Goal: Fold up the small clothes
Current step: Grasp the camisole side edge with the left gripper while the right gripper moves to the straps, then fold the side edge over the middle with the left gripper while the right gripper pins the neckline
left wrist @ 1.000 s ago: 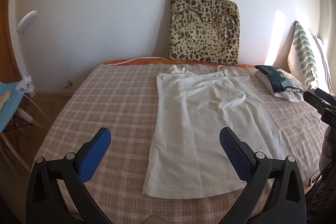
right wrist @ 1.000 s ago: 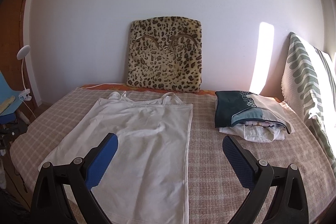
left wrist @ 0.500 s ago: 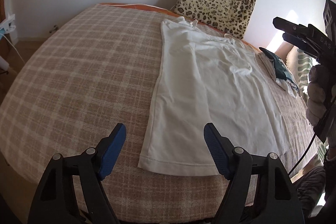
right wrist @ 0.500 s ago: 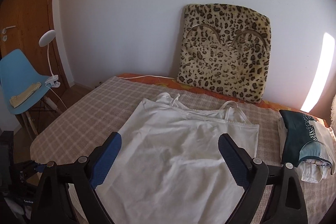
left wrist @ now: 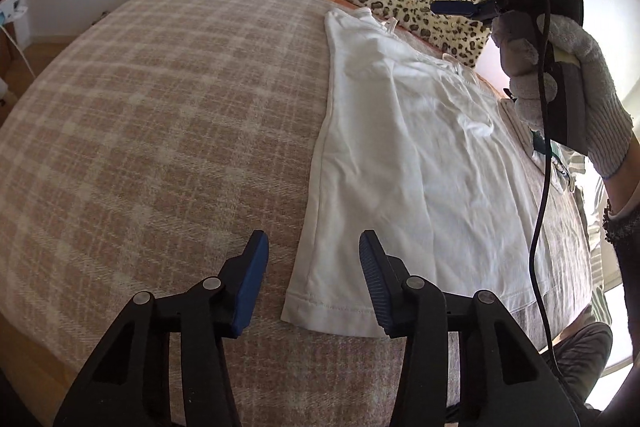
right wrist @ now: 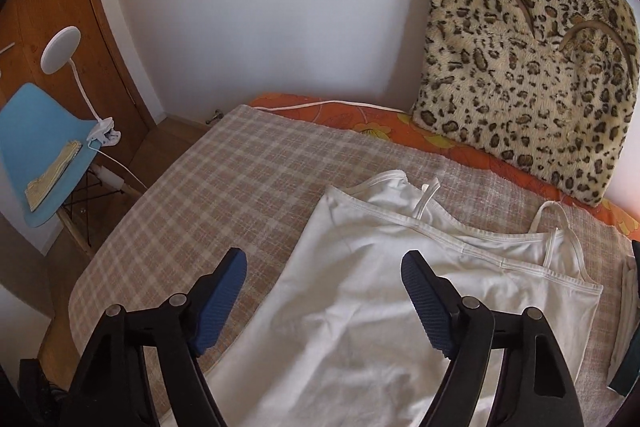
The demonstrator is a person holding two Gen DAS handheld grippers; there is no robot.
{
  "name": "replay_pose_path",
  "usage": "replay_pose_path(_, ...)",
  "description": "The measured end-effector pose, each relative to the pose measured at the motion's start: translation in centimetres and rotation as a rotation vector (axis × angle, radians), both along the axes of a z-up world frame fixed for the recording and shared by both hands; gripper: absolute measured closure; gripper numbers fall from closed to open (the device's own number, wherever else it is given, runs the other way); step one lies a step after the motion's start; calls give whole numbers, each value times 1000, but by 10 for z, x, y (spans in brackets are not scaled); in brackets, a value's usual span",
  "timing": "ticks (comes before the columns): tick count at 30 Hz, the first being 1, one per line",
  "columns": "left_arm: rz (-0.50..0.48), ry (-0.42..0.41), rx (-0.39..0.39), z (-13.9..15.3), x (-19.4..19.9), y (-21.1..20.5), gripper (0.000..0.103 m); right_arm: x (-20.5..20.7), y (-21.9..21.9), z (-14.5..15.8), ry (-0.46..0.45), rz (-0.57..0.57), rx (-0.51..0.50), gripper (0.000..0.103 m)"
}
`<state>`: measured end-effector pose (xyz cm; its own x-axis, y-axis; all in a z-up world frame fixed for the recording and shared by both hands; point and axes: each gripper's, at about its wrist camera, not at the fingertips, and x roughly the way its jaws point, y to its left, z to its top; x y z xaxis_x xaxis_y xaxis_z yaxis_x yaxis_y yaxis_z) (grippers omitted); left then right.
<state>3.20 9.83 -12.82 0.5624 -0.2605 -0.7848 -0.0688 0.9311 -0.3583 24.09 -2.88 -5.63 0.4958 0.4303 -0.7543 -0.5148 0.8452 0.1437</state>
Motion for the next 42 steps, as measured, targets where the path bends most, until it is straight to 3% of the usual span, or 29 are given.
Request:
replay_pose_path(7, -18, -12, 0, -2, 2, -4, 68, 52, 43, -28, 122, -16, -27, 30)
replay_pose_path(11, -23, -12, -20, -4, 5, -3, 82, 74, 64, -45, 160, -21, -62, 35)
replay_pose_path(20, -30, -16, -85, -8, 7, 7, 97, 97, 99, -69, 170, -20, -203, 45)
replay_pose_path(25, -49, -27, -99, -7, 10, 2, 99, 107, 104, -79, 167, -55, -262, 53)
replay_pose_path(27, -47, -33, -106, -5, 10, 1, 100, 107, 106, -78, 151, -60, -282, 58)
replay_pose_path(29, -53, -56, -113, -1, 8, 1, 101, 110, 107, -78, 138, -75, -302, 79)
replay_pose_path(32, -71, -88, -107, 10, 8, -5, 101, 115, 99, -73, 157, -79, -263, 93)
replay_pose_path(42, -160, -160, -117, 31, 4, -26, 101, 109, 50, -30, 129, -98, -180, 96)
